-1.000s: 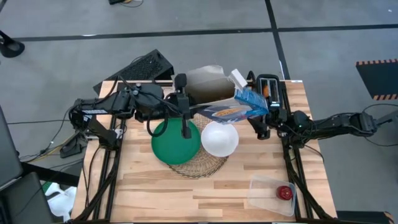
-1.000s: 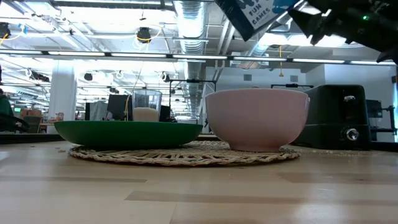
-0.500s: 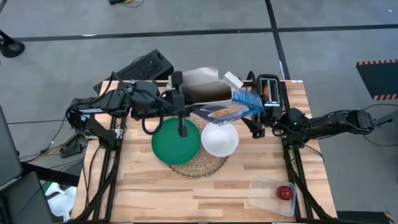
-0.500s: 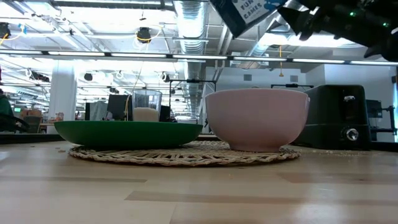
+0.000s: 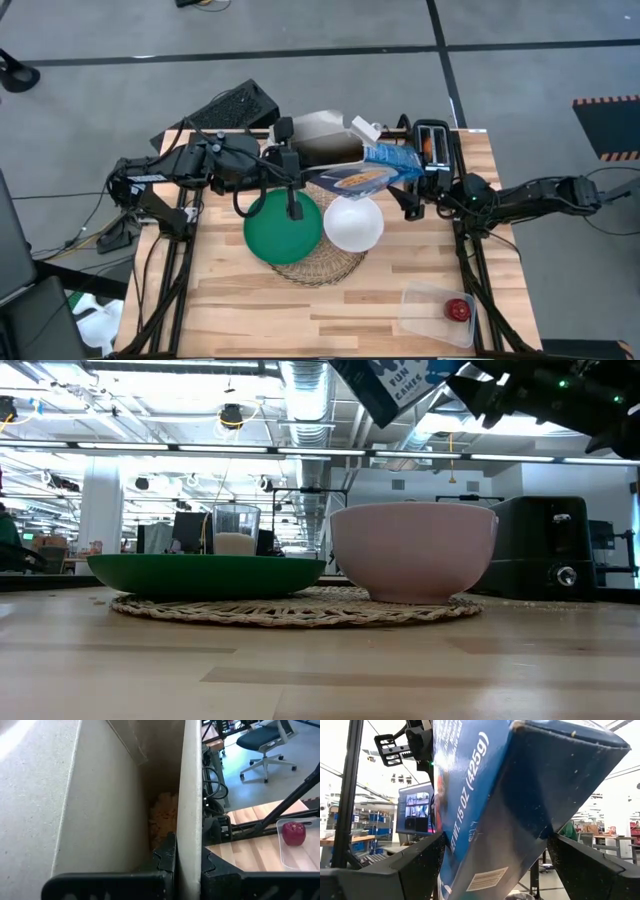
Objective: Arrange a breakfast setting
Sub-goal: Pour the cereal into the white bowl from the cereal box
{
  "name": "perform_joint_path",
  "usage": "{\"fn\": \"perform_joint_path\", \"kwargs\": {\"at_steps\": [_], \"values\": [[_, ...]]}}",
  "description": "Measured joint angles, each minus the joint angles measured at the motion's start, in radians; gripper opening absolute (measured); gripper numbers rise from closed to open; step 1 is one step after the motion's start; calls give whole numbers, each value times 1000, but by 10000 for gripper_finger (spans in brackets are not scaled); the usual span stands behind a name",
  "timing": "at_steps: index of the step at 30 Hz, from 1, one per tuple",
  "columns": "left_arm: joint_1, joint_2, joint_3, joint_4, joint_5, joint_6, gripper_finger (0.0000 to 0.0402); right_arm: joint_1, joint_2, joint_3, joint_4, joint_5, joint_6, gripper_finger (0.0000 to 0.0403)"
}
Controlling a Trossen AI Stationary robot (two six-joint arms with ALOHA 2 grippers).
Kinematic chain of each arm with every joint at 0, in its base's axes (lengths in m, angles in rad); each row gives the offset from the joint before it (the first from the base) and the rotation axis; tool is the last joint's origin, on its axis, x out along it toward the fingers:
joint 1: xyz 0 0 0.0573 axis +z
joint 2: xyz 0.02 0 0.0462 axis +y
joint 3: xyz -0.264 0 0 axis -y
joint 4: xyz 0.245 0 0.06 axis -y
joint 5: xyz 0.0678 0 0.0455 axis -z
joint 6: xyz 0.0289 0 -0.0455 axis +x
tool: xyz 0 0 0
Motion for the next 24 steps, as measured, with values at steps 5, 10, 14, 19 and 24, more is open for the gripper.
{"fn": "perform_joint_path", "kwargs": {"at_steps": [5,10,14,19,24], "values": [[8,0,-1,-1,0,0,0,0,0,0,1,0,0,373],[28,0,-1,-6,10,9,0,0,0,0,1,6,0,373],[36,1,-1,-16,11,11,0,0,-1,0,1,15,0,373],[35,2,-2,-15,15,19,0,-12,-1,0,0,19,0,373],[5,-5,-3,-1,6,47,0,-24,-2,3,0,19,14,373]]}}
